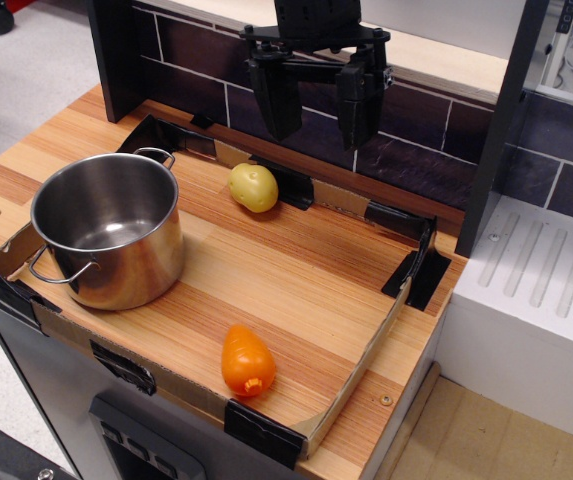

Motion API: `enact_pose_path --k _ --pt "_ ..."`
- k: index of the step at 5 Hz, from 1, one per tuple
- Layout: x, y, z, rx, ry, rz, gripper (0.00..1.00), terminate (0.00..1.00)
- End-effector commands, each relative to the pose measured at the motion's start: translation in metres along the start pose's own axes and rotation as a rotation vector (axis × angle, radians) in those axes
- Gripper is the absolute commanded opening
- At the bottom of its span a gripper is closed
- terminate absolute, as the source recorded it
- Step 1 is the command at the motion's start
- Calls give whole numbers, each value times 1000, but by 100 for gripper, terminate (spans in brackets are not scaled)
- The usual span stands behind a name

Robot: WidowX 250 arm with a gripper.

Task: Topple metal pot

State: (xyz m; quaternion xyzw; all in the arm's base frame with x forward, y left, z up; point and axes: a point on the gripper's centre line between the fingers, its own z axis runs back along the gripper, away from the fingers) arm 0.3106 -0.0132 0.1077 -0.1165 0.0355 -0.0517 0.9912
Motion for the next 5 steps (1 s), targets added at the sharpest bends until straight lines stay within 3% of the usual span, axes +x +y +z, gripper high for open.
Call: enact_pose_path --k 1,2,3,4,5 --pt "0 0 0 0 0 0 100 0" --pt "-12 22 25 72 -60 7 100 0" --pt "-26 42 54 91 -94 -2 100 0" --pt "-41 67 74 107 -99 16 100 0" --pt "-53 110 80 171 -72 38 100 0"
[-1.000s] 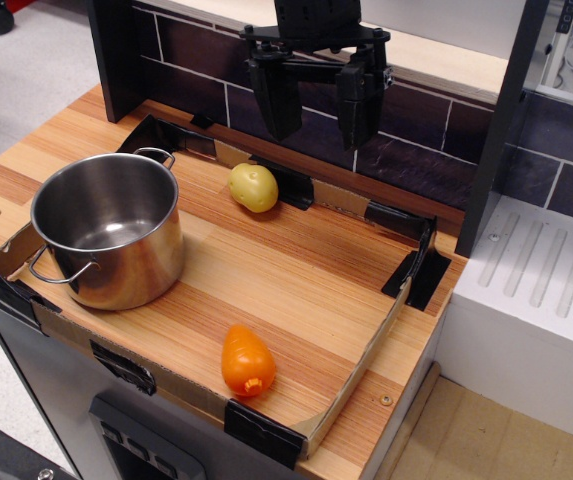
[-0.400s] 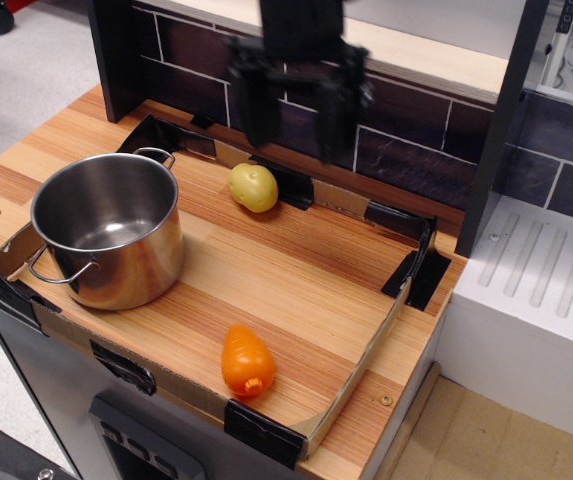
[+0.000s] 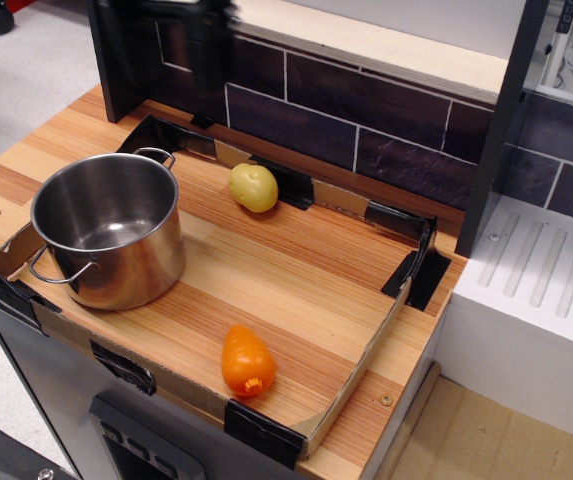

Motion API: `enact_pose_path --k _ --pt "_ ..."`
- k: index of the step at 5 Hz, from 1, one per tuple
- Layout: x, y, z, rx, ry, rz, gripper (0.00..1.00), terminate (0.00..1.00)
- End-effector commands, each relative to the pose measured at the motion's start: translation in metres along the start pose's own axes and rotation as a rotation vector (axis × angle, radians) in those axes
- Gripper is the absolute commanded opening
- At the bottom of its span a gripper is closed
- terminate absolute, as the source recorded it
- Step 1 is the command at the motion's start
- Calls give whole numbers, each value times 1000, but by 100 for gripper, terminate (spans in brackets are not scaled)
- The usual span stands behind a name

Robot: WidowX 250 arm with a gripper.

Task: Topple metal pot

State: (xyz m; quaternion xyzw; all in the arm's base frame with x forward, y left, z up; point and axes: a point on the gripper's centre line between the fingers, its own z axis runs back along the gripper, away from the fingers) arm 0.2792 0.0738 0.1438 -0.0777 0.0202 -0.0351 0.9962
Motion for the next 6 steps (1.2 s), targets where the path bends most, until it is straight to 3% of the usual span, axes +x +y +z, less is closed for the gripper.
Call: enact_pose_path --k 1,4,6 --pt "-16 67 18 102 -8 14 100 0" --pt "-26 78 -29 85 45 -47 100 0" --pt "-16 85 -51 173 37 -63 100 0"
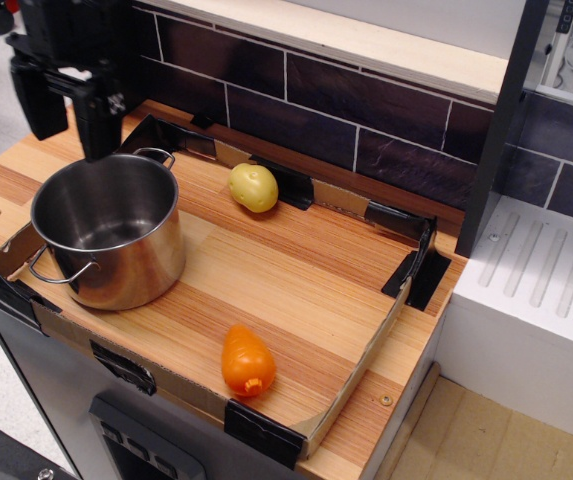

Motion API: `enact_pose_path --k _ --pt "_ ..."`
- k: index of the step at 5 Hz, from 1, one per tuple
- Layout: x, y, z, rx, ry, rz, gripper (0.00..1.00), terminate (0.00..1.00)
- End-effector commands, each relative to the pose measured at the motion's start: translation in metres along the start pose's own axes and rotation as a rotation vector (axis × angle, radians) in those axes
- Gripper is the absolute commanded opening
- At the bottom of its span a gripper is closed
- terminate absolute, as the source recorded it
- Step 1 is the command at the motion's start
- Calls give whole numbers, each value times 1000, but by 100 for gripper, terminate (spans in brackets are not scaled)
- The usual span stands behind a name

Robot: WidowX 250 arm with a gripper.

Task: Topple metal pot

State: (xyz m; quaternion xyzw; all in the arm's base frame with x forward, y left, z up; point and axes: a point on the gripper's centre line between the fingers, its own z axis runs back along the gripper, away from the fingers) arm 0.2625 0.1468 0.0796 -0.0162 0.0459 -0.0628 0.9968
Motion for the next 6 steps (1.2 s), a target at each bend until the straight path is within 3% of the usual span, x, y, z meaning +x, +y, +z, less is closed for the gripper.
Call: enact_pose_path --k 1,2,3,4,5,6 --pt "2 5 -7 74 -17 -15 100 0" --pt "-1 4 -14 92 -8 -27 100 0" --pt "-5 4 -17 97 -14 -28 0 0" --pt "-7 6 -14 88 -42 -18 0 0" --pt "-5 10 -5 123 -56 40 0 0" --pt "-5 10 13 209 -53 155 0 0"
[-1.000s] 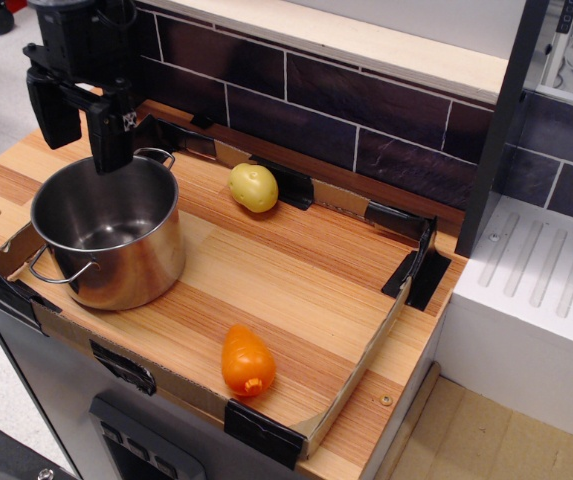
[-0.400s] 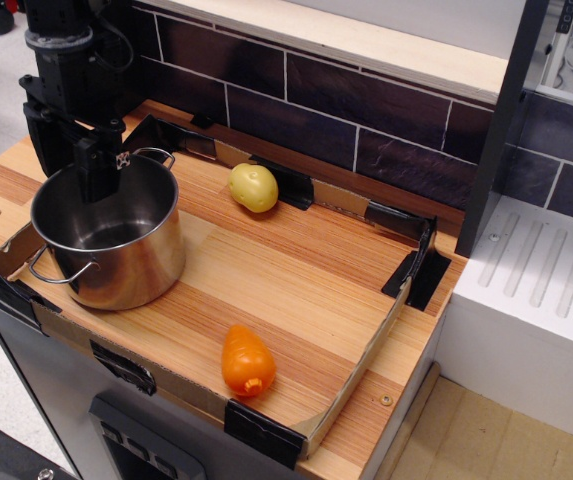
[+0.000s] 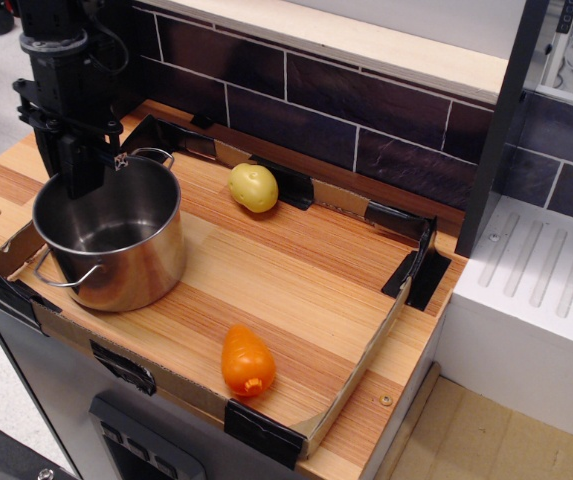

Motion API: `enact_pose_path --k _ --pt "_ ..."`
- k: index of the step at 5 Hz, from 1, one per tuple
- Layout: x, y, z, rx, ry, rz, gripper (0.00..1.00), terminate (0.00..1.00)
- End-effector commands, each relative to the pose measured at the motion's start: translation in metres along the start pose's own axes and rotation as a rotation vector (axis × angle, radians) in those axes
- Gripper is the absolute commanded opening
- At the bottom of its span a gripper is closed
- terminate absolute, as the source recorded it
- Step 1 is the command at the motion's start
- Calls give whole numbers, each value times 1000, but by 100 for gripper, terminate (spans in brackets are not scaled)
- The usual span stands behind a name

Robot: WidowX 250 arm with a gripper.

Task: Topple metal pot

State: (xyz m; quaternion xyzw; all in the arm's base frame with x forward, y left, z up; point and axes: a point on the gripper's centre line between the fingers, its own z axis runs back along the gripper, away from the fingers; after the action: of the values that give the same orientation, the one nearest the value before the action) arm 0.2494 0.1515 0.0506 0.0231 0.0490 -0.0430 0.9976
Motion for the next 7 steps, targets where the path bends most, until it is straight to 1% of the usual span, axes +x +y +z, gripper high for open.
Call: enact_pose_path --k 1,2,3,4,5,6,7 --pt "5 5 49 235 -21 182 0 0" --pt "-1 -3 56 342 -17 230 0 0" --pt "-12 -18 59 460 -30 250 0 0" --pt "-18 -30 59 566 -39 265 0 0" --pt "-18 -36 52 679 -67 287 0 0" --pt "-11 -36 41 747 -84 293 0 0" --pt "-8 -36 37 642 -47 366 100 0"
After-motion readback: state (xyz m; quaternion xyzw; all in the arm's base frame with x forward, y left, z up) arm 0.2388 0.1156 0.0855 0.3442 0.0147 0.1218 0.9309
